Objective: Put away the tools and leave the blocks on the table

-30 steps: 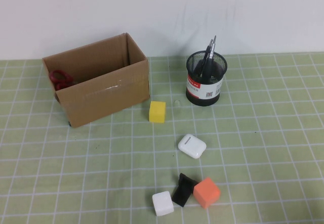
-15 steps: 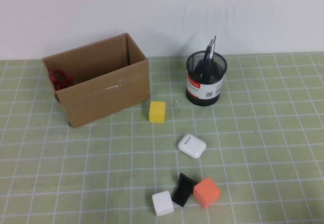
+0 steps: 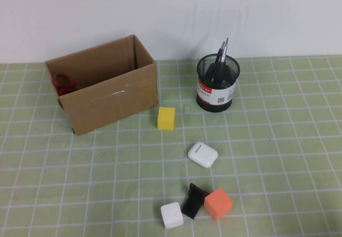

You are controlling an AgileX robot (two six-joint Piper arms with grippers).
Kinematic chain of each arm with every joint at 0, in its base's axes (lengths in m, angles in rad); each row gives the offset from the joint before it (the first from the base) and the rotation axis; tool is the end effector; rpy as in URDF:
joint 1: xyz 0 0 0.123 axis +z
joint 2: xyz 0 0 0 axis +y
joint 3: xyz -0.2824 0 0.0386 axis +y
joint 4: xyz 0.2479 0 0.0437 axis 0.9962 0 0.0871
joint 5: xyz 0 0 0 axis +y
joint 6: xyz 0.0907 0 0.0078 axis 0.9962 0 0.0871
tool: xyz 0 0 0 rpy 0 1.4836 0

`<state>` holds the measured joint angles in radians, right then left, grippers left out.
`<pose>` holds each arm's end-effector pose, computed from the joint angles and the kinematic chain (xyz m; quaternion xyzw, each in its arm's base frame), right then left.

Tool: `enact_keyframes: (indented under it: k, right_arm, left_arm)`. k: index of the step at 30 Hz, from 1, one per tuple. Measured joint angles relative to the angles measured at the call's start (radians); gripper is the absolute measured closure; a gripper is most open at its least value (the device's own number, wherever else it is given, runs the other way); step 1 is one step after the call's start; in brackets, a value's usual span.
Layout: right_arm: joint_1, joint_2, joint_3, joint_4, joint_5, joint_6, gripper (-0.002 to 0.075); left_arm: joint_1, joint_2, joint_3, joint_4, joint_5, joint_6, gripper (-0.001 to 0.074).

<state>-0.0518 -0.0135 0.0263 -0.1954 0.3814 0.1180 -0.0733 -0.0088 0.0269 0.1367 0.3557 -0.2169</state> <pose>0.0518 -0.0093 0.1713 0.0167 0.8045 -0.0633 0.5903 0.0534 0.0004 0.1728 -0.0204 0.7996 -0.0296 0.5995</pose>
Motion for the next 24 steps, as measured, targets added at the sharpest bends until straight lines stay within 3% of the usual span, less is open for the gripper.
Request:
enact_keyframes:
  k: [24]
  right_arm:
    - [0.0,0.0,0.0,0.0,0.0,0.0,0.0736]
  left_arm:
    - [0.0,0.0,0.0,0.019,0.0,0.0,0.0739]
